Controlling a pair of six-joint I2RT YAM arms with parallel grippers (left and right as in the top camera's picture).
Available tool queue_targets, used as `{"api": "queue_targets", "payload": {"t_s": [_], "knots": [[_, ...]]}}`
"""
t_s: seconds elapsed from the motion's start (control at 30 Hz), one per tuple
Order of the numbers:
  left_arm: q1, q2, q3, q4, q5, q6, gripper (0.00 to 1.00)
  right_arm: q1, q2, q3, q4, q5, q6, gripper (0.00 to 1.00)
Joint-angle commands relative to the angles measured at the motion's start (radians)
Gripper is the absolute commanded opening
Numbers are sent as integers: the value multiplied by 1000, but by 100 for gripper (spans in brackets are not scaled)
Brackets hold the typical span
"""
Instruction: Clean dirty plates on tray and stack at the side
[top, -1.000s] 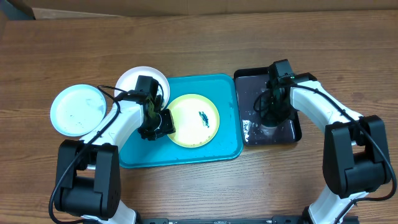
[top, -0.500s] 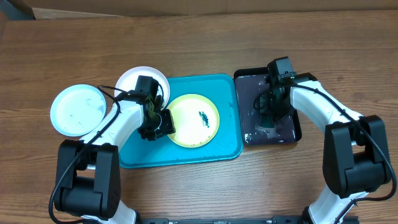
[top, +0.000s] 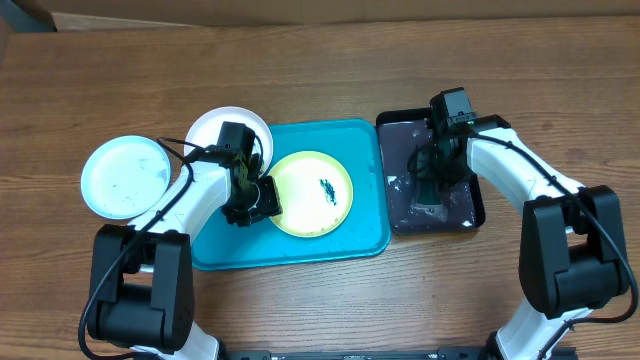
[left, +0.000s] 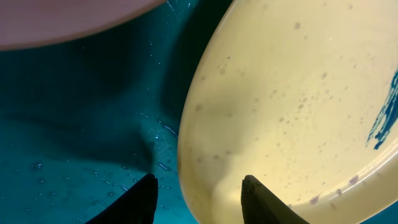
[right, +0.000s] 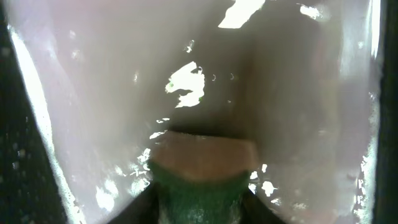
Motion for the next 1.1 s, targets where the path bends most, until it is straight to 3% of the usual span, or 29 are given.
{"api": "queue_targets", "payload": {"t_s": [0.0,0.07,0.13,0.17,0.2,0.33,0.43,0.73,0.9,1.07], "knots": [[-5,1,22,0,6,15,46,-7,-6,31,4,5,-3,5],[-5,1,22,0,6,15,46,-7,-6,34,7,2,-3,4],[-5,1,22,0,6,15,46,-7,-6,55,-16,-12,-4,67],[-5,1,21,0,5,15,46,-7,-6,66,-32,-16,-4,81],[-5,1,22,0,5,15,47,-7,-6,81,-54,-18,-4,86],[-5,1,22,0,5,15,47,-6,-6,135,-165,-18,-4,83],[-5,1,21,0,5,14,47,0,-5,128,-216,-23,-4,72],[-5,1,22,0,5,14,46,30,-4,60,-175,-22,28,66],[-5,1,21,0,5,14,47,48,-3,29,-126,-20,50,54],[-5,1,21,0,5,15,47,55,-3,24,-106,6,50,53]]}}
